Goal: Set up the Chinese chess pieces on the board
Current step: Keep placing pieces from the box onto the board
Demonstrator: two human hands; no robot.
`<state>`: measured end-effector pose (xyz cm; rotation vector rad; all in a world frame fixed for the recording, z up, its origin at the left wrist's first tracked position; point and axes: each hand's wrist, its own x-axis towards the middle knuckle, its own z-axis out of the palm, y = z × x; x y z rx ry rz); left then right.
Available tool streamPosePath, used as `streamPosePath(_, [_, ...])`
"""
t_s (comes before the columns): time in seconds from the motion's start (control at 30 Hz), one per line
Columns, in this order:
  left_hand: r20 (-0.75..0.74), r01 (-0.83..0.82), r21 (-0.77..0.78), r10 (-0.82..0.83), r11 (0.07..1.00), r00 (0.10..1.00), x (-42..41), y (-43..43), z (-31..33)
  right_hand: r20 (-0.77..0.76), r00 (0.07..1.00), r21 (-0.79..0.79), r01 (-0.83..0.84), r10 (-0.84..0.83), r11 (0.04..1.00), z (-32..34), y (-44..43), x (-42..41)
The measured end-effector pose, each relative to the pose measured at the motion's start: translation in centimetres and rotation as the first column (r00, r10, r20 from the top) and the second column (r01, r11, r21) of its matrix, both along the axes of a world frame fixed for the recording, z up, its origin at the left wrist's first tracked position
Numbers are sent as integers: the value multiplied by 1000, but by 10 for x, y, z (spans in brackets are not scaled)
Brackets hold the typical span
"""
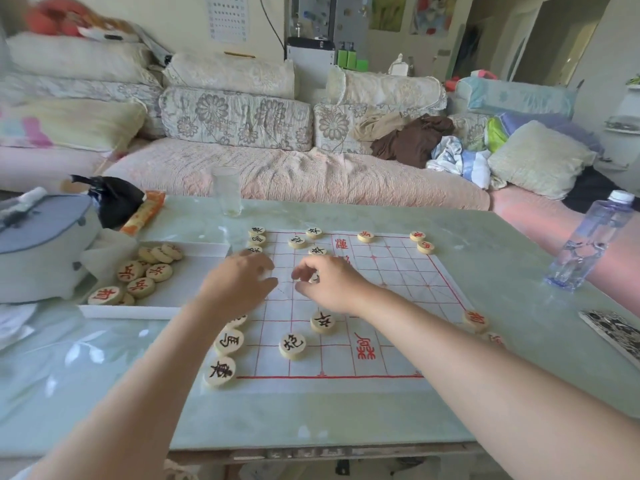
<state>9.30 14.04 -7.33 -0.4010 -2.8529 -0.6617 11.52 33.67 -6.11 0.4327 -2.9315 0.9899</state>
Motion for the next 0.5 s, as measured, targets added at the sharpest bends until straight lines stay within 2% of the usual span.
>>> streamPosePath(0.23, [97, -234, -73, 240, 969, 966, -16, -112, -3, 9, 993, 81, -121, 120, 989, -9, -104, -37])
streamPosePath(0.37, [104, -418, -122, 430, 900, 897, -18, -168, -7, 11, 982, 165, -190, 191, 968, -16, -158, -53])
streamPosePath(0.5, [79, -500, -176, 519, 848, 851, -17, -206, -15, 7, 964, 231, -260, 266, 938, -17, -201, -70])
